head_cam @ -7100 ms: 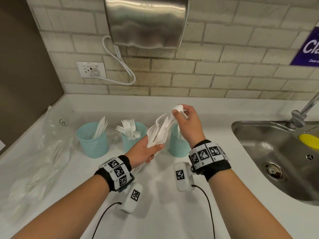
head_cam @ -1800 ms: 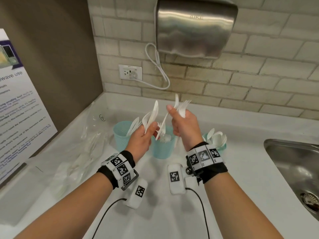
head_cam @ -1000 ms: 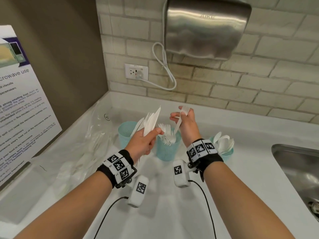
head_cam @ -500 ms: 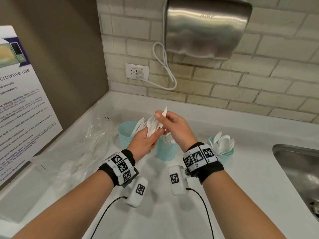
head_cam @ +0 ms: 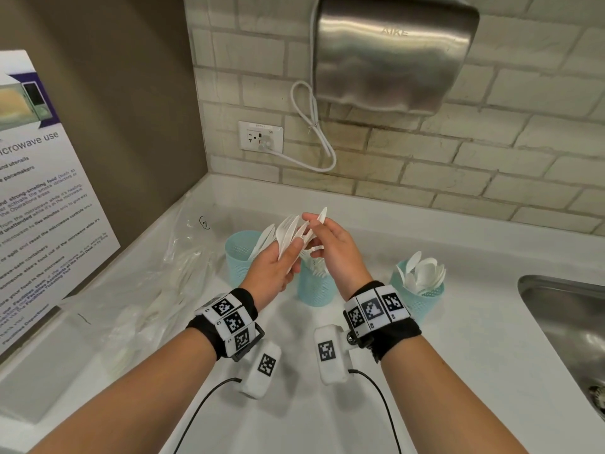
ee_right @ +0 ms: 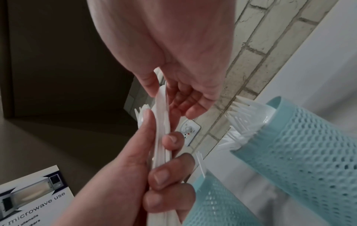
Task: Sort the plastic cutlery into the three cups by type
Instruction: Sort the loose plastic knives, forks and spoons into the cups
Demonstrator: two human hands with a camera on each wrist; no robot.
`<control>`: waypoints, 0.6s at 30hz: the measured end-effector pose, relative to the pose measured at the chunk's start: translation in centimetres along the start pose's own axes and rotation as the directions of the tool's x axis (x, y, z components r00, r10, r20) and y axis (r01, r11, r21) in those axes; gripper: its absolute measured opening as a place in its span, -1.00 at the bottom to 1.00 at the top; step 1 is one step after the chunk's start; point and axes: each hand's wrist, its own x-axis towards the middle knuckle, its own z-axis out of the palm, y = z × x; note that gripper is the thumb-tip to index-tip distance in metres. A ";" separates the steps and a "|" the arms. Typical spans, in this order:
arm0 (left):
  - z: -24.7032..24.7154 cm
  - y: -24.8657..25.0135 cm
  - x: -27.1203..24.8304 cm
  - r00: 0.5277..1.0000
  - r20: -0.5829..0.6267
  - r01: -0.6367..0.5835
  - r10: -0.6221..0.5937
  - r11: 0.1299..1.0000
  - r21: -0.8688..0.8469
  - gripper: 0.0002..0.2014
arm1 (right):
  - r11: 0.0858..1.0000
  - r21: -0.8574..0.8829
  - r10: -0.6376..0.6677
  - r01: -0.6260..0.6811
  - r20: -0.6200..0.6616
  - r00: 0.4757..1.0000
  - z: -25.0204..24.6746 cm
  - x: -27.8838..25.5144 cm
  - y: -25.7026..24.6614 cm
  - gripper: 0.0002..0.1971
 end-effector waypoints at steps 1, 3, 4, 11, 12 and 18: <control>0.0 0.0 0.0 1.000 0.002 -0.011 0.011 1.000 0.008 -0.81 | 1.000 -0.001 0.007 -0.007 -0.001 1.000 0.1 -0.1 0.0 -0.71; 0.0 0.1 -0.1 0.998 0.005 -0.067 0.067 0.997 0.036 -0.88 | 1.000 -0.022 0.010 -0.009 0.014 1.000 0.4 -0.4 0.1 -0.72; 0.0 0.2 -0.2 0.994 0.018 -0.109 0.108 0.992 0.071 -0.91 | 1.000 -0.027 0.011 -0.010 0.026 1.000 0.6 -0.5 0.1 -0.71; -2.2 -0.8 0.0 0.977 0.076 -0.214 0.200 0.896 0.388 -0.46 | 0.999 -0.027 0.047 -0.045 0.083 0.995 1.3 0.2 -1.1 -0.85; -2.5 -0.7 -0.2 0.979 0.077 -0.202 0.187 0.897 0.394 -0.50 | 0.998 -0.046 0.048 -0.044 0.082 0.995 1.2 0.4 -1.4 -0.90; -3.8 -0.3 -1.3 0.984 0.039 -0.175 0.173 0.923 0.344 -0.86 | 0.993 -0.112 -0.036 0.034 -0.010 0.999 1.9 1.8 -2.5 -0.83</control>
